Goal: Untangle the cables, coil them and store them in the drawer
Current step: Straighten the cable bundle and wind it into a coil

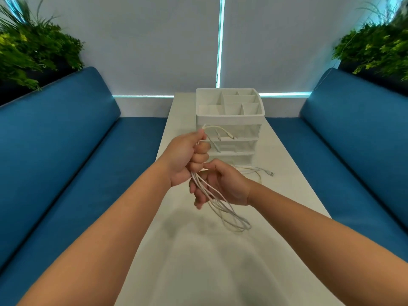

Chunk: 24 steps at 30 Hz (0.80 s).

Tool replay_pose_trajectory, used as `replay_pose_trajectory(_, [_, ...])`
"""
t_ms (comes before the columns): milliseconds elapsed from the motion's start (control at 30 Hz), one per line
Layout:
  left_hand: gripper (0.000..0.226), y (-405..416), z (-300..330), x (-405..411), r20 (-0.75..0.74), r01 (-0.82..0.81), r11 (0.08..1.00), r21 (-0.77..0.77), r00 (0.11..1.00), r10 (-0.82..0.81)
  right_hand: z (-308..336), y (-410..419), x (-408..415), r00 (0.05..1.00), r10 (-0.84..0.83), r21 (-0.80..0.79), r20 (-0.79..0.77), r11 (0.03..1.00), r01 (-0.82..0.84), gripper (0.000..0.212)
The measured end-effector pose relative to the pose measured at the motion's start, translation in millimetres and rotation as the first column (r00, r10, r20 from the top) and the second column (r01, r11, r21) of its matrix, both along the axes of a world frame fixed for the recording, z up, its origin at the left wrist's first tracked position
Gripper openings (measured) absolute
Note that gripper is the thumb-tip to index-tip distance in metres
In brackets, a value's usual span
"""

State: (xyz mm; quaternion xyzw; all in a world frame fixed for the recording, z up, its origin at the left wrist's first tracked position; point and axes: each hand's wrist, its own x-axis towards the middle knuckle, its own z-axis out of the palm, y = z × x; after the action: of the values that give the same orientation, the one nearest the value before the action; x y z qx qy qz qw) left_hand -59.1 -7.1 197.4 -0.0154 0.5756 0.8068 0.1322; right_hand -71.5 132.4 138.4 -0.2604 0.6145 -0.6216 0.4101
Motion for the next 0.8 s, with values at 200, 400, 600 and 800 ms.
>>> replay_pose_trajectory(200, [0.029,-26.1,16.6,1.6,-0.007,0.030,0.999,0.021,1.000,-0.030,-22.9,4.0,10.8,0.992,0.009,0.111,-0.127,0.994,0.006,0.049])
replay_pose_trajectory(400, [0.028,-33.0,9.0,5.8,0.001,0.044,0.999,0.027,0.999,-0.044,-44.6,36.4,1.3,0.993,0.028,0.303,-0.117,0.953,0.009,0.037])
replay_pose_trajectory(600, [0.029,-38.5,-1.1,5.7,0.006,0.022,0.999,0.036,1.000,-0.022,-50.0,56.2,-11.2,0.979,-0.047,0.362,-0.199,0.925,0.118,0.038])
replay_pose_trajectory(800, [0.029,-35.9,-9.8,5.6,0.005,-0.023,0.998,0.051,1.000,0.023,-44.0,63.0,-25.1,0.906,-0.104,0.445,-0.409,0.844,0.298,0.040])
